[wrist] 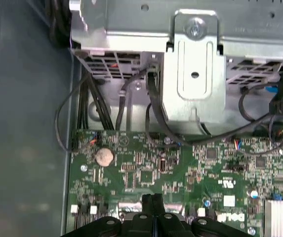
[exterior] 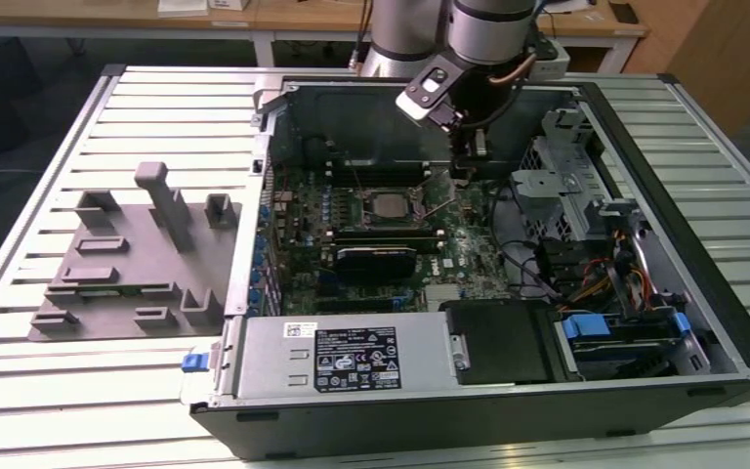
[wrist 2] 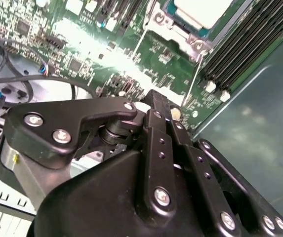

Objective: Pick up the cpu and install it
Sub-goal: 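Close the cpu cover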

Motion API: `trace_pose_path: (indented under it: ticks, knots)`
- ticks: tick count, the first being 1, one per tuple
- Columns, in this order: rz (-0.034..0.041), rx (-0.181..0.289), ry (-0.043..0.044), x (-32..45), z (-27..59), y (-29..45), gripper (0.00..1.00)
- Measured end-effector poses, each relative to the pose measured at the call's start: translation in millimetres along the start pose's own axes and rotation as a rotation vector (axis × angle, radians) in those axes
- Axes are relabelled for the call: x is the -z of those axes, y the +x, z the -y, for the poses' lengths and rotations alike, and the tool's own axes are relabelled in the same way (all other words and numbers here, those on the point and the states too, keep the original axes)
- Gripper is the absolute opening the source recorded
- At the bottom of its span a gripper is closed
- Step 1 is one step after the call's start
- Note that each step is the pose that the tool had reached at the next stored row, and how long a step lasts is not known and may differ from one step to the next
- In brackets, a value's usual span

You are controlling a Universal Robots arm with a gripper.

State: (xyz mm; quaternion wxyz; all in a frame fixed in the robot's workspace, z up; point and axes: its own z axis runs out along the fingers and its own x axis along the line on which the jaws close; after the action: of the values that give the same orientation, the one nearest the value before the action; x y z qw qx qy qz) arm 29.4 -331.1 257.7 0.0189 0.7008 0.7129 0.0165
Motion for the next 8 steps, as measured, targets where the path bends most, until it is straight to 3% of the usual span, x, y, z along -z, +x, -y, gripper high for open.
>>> trace_pose_path:
  ticks: [8]
  knots:
    - [0.0,0.0,0.0,-0.6,-11.8,-0.2,0.11]
